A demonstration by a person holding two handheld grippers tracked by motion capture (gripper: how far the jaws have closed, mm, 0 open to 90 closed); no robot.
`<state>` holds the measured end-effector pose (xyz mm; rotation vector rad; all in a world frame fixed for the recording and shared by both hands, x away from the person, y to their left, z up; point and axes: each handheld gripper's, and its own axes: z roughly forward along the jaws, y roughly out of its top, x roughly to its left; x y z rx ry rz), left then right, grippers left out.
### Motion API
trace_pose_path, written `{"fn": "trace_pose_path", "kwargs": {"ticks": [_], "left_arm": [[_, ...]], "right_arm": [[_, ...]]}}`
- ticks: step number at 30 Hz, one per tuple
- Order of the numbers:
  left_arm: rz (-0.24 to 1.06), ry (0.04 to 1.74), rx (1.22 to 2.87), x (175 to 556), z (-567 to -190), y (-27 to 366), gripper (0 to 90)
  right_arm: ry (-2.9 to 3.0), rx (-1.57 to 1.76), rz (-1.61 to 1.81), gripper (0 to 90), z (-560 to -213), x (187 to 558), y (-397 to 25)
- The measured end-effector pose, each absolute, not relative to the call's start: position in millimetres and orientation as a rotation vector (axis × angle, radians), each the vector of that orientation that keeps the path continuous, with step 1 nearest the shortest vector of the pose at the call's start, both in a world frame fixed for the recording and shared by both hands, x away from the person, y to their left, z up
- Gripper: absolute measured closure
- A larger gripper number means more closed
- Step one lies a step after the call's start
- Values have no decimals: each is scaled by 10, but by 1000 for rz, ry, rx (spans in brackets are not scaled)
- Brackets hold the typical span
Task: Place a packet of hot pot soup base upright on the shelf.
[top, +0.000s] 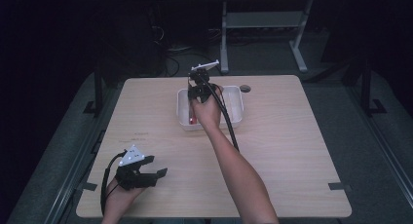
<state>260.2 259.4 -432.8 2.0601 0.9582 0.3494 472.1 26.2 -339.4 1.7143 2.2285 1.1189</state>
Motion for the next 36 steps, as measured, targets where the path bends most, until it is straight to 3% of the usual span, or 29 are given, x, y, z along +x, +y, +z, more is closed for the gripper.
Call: {"fn": "trace_pose_path", "kwargs": {"ticks": [36], "left_arm": [[354, 964, 2063, 2605, -4340, 2593, 277]], "right_arm": [[2320, 1659, 1137, 817, -3447, 4631, 94]]}}
